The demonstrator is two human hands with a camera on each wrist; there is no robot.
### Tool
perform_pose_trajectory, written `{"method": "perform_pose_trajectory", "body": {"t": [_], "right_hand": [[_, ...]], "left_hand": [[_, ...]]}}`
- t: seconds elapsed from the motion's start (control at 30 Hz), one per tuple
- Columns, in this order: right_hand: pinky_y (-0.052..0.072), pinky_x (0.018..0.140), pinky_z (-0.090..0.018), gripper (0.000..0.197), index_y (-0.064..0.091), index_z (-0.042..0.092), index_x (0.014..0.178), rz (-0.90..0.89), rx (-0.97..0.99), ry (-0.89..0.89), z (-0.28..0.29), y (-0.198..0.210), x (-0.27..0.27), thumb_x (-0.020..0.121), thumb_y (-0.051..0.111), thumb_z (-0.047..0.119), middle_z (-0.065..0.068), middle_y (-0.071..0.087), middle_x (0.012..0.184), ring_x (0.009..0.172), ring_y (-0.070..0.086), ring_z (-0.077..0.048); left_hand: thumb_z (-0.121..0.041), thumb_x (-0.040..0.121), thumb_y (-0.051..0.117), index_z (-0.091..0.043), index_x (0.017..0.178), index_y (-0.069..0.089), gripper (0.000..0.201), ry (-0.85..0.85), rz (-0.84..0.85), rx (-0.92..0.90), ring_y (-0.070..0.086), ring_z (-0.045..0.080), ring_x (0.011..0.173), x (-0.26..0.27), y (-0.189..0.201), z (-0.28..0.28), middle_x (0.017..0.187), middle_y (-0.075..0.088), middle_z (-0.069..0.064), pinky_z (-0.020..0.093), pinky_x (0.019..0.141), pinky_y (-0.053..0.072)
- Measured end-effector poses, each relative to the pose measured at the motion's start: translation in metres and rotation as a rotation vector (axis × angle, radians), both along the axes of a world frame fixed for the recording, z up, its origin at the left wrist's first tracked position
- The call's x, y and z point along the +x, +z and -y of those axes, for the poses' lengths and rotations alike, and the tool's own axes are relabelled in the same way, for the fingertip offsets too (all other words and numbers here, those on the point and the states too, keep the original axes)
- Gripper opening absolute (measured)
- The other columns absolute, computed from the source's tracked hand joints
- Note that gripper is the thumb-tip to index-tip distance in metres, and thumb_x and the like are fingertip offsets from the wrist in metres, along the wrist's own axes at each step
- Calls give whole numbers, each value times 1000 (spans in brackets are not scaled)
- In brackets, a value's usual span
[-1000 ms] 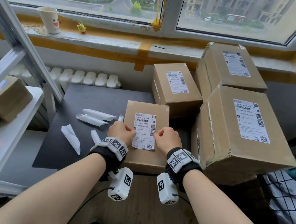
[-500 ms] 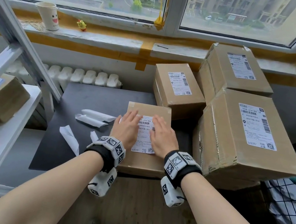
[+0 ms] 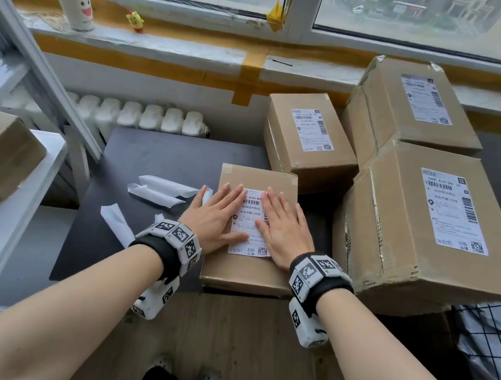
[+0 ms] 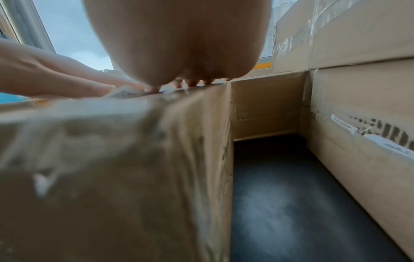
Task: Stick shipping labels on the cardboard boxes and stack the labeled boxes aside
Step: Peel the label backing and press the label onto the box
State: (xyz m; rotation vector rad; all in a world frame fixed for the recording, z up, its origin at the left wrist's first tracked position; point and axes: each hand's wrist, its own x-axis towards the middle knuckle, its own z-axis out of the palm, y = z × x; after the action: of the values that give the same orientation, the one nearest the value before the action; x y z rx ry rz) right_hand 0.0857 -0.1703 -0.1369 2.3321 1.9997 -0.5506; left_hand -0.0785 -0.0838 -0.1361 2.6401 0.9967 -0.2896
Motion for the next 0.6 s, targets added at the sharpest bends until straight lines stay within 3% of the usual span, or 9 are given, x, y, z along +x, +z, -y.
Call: {"method": "perform_pose_trajectory", "body": {"t": [0.17, 0.3, 0.47, 0.6], "right_hand": [[-10, 118, -36, 63, -11, 25, 149, 16, 9, 17, 11, -5, 2, 99, 19, 49, 6, -16, 159, 146, -14, -11], [-10, 119, -36, 64, -12, 27, 149, 17, 23, 20, 26, -7, 1, 99, 20, 50, 6, -19, 158, 146, -16, -11], [-8, 120, -37, 63, -12, 28, 149, 9, 41, 16, 50, -10, 0, 96, 11, 52, 7, -21, 157, 145, -18, -9], [-11, 117, -37, 64, -8, 26, 150, 47, 53, -8, 54, -10, -8, 92, 5, 50, 6, -17, 158, 146, -15, -10]], "left_hand": [[-80, 75, 38, -25, 148, -19, 107, -1, -59, -32, -20, 11, 144, -12, 2, 3, 155, -23, -13, 47, 118, -11], [-82, 72, 39, -25, 147, -21, 112, 9, -90, -44, -21, 13, 144, -10, 4, 3, 155, -24, -13, 47, 118, -10], [-77, 79, 34, -24, 147, -21, 102, 40, -67, -19, -19, 13, 145, -14, 1, 14, 155, -23, -10, 43, 119, -10], [-62, 93, 20, -22, 147, -17, 77, 13, -52, 53, -18, 12, 145, -13, -2, 32, 157, -19, -7, 40, 118, -11]]}}
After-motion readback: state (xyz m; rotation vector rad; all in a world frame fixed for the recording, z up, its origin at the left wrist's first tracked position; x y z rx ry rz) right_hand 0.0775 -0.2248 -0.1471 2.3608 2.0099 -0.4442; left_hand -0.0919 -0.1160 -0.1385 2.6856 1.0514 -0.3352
